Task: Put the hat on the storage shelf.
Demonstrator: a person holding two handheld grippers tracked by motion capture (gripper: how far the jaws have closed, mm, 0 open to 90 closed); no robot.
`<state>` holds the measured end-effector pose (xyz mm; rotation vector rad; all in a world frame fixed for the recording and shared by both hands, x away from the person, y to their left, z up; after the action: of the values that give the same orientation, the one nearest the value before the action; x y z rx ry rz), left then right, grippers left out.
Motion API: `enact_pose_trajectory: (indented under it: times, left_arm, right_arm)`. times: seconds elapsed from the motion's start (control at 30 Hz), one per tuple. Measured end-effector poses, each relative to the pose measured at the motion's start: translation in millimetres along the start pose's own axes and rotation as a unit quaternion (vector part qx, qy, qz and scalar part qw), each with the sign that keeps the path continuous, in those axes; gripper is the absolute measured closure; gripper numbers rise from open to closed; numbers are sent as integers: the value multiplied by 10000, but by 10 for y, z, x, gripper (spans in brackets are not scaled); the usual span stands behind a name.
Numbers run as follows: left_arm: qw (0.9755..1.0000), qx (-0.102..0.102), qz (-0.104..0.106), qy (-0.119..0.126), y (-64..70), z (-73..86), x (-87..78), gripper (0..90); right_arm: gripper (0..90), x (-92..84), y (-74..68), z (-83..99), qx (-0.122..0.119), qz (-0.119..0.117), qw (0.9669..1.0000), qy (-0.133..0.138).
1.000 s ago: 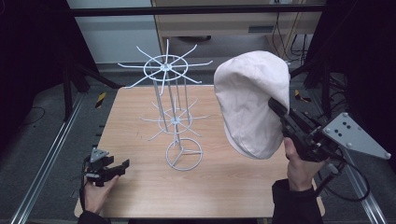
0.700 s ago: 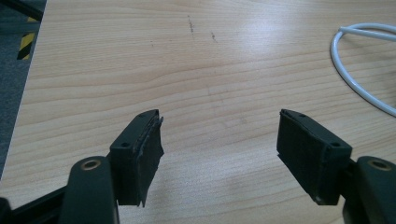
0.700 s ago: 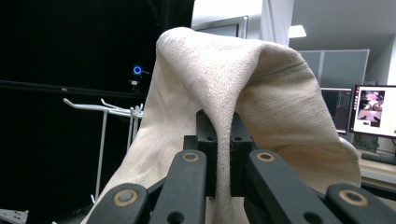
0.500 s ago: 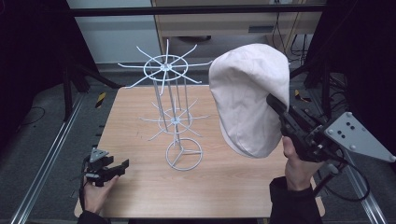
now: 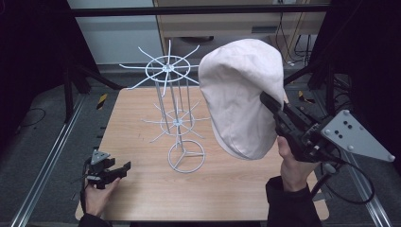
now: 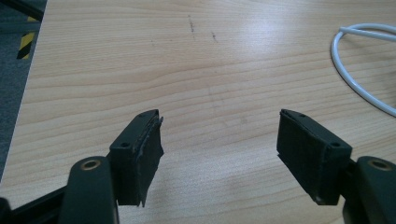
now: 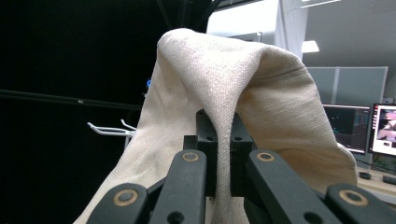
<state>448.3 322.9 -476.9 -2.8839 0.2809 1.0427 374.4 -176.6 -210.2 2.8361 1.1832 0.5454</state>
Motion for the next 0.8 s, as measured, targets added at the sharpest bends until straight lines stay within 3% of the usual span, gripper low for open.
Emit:
enact_pose_trajectory:
  times: [0.33,0.8]
  left_arm:
    - [10000,-19,4,10,-2,-1,-3,306]
    - [10000,-13,-3,24,-4,-3,-7,305]
  right_arm:
    - [879,204,-102,-17,-23,-173,9998,-29]
    - [879,407,-174,143,-3,-351,9989,-297]
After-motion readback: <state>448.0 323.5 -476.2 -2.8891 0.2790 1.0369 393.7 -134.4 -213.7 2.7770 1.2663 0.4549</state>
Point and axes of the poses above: each handheld gripper's, and its own axes: x roughly forward along the jaws, z roughly out of its underside, y roughly to its right, the point moved 1 cm from there along x, roughly forward along the jaws, and after that the axes turned 6 degrees about -z, right-handed, at the moved point
